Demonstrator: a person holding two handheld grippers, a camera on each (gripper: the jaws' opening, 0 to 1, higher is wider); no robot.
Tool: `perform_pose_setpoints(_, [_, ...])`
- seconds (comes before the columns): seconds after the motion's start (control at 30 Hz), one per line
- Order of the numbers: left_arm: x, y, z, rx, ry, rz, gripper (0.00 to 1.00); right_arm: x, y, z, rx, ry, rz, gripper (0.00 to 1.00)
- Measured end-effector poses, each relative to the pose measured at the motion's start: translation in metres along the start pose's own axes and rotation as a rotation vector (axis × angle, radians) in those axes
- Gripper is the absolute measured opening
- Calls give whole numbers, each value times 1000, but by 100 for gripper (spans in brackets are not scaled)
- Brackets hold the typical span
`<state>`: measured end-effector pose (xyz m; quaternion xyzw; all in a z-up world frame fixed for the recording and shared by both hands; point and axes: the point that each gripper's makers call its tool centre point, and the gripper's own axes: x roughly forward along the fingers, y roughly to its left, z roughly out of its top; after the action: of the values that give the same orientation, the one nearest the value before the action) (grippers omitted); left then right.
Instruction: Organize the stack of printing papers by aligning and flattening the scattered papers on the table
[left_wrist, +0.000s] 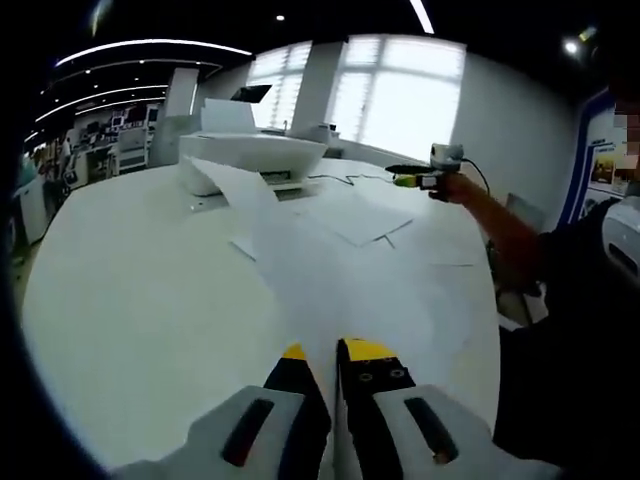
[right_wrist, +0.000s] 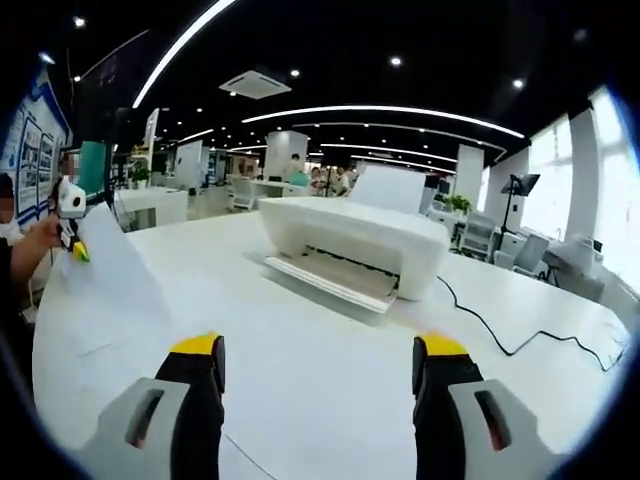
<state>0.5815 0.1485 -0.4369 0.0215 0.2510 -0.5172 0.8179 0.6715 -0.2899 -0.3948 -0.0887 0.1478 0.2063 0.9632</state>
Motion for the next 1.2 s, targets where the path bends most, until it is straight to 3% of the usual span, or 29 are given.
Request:
perform_pose_setpoints(0.43, [2, 1, -2, 0, 10, -5, 7, 21, -27, -24, 13, 47, -39, 81])
perform_pose_setpoints(1.2, [4, 4, -5, -5, 22, -1, 7, 46, -62, -62, 85, 99, -77, 82])
